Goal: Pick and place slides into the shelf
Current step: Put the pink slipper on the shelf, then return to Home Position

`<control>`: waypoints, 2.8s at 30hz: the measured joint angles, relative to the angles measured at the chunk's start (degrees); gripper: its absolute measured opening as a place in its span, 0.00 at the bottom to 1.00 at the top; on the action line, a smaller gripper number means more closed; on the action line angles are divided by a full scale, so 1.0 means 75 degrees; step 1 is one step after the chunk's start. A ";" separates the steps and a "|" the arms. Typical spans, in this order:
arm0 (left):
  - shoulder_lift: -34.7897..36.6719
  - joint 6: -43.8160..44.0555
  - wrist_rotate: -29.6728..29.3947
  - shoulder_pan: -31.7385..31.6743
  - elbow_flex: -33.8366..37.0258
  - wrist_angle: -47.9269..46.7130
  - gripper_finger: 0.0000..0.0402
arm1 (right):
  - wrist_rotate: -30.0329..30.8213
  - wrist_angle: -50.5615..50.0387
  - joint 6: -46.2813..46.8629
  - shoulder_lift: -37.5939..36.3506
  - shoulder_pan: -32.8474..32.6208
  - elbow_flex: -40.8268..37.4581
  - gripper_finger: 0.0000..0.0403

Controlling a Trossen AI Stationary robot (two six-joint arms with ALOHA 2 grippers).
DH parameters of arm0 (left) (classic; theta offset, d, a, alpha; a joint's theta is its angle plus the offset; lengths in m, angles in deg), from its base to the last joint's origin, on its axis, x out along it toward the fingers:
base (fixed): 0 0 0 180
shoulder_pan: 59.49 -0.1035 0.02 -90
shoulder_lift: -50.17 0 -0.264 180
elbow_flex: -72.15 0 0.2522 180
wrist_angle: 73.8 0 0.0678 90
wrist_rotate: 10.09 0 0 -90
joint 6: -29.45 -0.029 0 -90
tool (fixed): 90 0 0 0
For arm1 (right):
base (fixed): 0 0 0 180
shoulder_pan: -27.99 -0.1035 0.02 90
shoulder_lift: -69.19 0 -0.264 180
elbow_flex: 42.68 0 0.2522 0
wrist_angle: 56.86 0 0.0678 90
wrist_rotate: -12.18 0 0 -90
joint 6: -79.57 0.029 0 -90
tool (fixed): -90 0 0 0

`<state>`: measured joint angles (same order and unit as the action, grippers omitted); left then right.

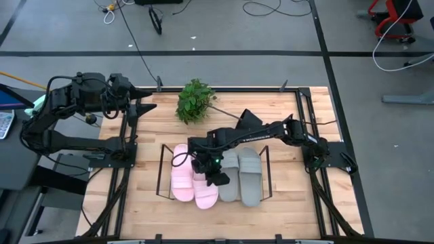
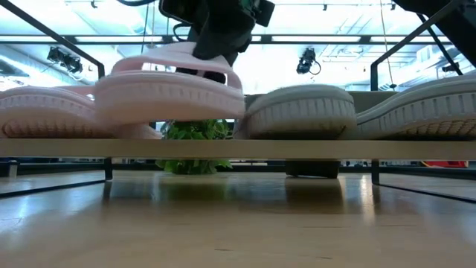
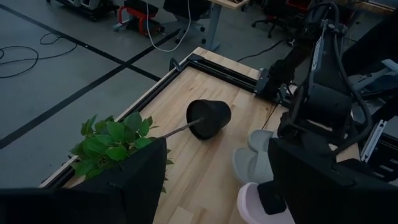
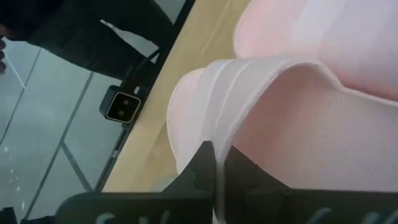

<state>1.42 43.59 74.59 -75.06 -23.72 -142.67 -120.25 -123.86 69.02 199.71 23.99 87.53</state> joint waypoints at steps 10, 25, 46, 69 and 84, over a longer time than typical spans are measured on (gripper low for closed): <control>0.0000 0.0004 0.0000 0.0000 0.0000 0.0000 0.71 | -0.0004 0.0551 0.0201 0.0009 -0.0076 -0.0257 0.02; 0.0001 0.0027 0.0000 0.0000 0.0000 -0.0003 0.71 | 0.1102 0.0537 0.0008 0.0004 -0.0060 -0.0254 0.18; 0.0002 -0.0058 0.0000 0.0003 0.0000 -0.0012 0.71 | 0.2073 0.0107 0.0365 -0.0366 0.0024 -0.0248 0.32; 0.0017 -0.0835 0.1925 0.0009 0.0000 -0.0708 0.70 | 0.3322 -0.1925 0.1220 -0.2395 0.0211 -0.0233 0.06; 0.0308 -0.1729 0.3777 0.0609 0.0641 -0.0655 0.32 | 0.4431 -0.1931 0.2060 -0.2655 -0.0140 -0.0233 0.01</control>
<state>3.73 30.62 102.92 -70.50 -18.91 -147.58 -87.01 -138.34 84.47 179.80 22.94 85.78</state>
